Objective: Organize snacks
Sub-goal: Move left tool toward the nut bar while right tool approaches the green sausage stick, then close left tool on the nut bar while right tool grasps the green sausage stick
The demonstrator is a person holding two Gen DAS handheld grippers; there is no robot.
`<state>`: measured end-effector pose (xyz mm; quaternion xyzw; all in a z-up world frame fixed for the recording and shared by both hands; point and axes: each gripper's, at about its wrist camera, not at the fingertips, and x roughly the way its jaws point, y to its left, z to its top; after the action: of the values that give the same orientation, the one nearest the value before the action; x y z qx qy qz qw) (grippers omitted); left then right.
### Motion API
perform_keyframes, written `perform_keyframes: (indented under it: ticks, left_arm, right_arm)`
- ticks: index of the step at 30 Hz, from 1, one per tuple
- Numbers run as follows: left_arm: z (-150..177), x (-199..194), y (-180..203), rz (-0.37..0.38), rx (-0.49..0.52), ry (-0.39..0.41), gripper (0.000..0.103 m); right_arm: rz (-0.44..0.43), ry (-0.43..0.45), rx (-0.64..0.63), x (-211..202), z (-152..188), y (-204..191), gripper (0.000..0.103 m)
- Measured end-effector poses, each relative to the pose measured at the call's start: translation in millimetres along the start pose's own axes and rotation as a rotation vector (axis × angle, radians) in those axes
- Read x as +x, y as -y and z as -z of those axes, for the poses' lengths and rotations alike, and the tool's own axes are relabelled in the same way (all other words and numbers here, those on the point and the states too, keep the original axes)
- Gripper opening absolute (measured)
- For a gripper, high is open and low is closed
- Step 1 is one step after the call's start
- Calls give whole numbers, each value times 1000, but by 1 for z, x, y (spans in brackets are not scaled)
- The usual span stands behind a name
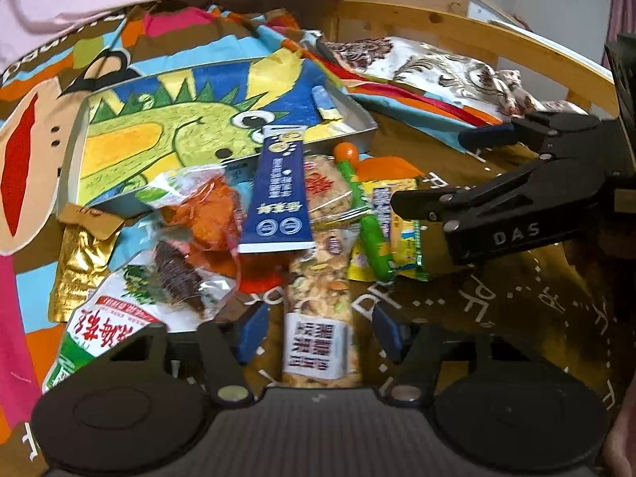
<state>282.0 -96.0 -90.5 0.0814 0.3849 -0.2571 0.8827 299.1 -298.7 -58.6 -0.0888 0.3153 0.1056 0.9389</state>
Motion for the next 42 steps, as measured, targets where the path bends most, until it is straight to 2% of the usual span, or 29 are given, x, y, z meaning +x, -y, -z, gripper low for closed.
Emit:
perform_keyframes:
  ticks: [3,5,7,10,12,15,19,21,26,28,31,32,33,39,42]
  left_arm:
    - [1,4,-7,-5,-31,-17,57]
    - [2,4,-7,-3,-30,-17,56]
    - [2,6,-5,2,-23,-26,52]
    - [3,8,2,-5,0,-45,43]
    - [1,8,7,-25,7,-60,42]
    - [-4,6,8,-28,-41,-97,43]
    - [-4,7,3,-23,-126,-103,43]
    - [-3,9,1,-25,-132,-97,44]
    - [-1,12,0,-23,-135,-85,46]
    - [0,12,0,-24,-132,-78,46]
    - [1,10,2,-32,-133,-73,44]
    - [1,9,4,-36,-135,-74,44]
    - [1,8,5,-44,-140,-76,44]
    - [2,3,14,-89,-189,-86,43]
    - [3,4,9,-79,-212,-84,45]
  right_arm:
    - [-57,-48,-6,12,1,-9,97]
    - [-27,-90,-66,19,6,-18,97]
    - [-25,-102,-74,20,7,-18,98]
    - [29,-99,-71,15,6,-14,98]
    - [69,-85,-85,6,7,-12,97]
    - [117,-67,-106,-5,11,-11,92]
    - [70,-58,-53,-1,11,-5,87]
    - [45,-48,-45,4,10,-10,85]
    - [33,-40,-135,19,16,-30,76]
    - [26,-54,-135,20,17,-32,68]
    - [33,-54,-135,16,15,-30,44]
    - [31,-57,-132,13,14,-30,39]
    - [28,-64,-130,11,14,-29,28]
    - [15,-98,-108,-4,17,-18,23]
    - [10,-101,-79,-1,17,-14,29]
